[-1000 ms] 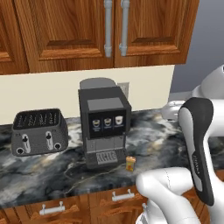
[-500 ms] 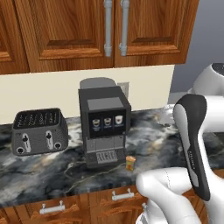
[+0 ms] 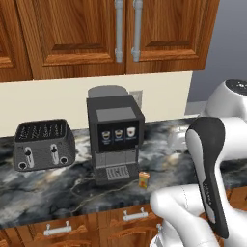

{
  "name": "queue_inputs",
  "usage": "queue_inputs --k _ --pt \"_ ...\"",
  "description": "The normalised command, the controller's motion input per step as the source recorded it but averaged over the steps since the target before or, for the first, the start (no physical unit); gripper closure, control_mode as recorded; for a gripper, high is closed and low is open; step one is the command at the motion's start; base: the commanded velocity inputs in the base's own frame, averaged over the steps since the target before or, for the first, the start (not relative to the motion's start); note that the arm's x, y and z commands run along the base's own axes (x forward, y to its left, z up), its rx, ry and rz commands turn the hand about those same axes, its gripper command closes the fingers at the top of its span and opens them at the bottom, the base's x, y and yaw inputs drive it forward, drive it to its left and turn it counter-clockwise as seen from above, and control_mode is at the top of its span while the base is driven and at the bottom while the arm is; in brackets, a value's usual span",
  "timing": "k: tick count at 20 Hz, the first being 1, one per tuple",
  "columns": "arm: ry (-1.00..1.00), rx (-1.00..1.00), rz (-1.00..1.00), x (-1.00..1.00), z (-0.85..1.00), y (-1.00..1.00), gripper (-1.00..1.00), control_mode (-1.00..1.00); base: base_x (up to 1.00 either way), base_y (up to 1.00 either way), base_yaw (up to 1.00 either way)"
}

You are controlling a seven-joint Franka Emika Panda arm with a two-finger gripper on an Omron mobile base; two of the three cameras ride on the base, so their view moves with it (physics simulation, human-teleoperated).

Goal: Move the drinks to the dining counter.

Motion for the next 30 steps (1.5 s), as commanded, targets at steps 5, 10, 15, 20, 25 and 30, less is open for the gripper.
queue_inputs --k 5,10,15,20,25,30 --pt "0.00 0.00 0.00 -0.18 -0.37 0.26 -1.00 -1.00 0.00 0.00 0.00" --pt "0.01 0.01 0.00 0.00 -0.45 0.17 -1.00 -1.00 0.00 0.00 0.00" --pt "0.01 0.04 0.00 0.00 -0.27 0.06 -1.00 -1.00 0.00 0.00 0.00" --pt "0.02 0.05 0.00 0.00 -0.39 0.07 -1.00 -1.00 0.00 0.00 0.00" --pt "0.00 0.01 0.00 0.00 -0.36 0.02 -1.00 -1.00 0.00 0.00 0.00" --pt "-0.04 0.00 0.00 0.02 -0.19 0.05 -1.00 -1.00 0.00 0.00 0.00"
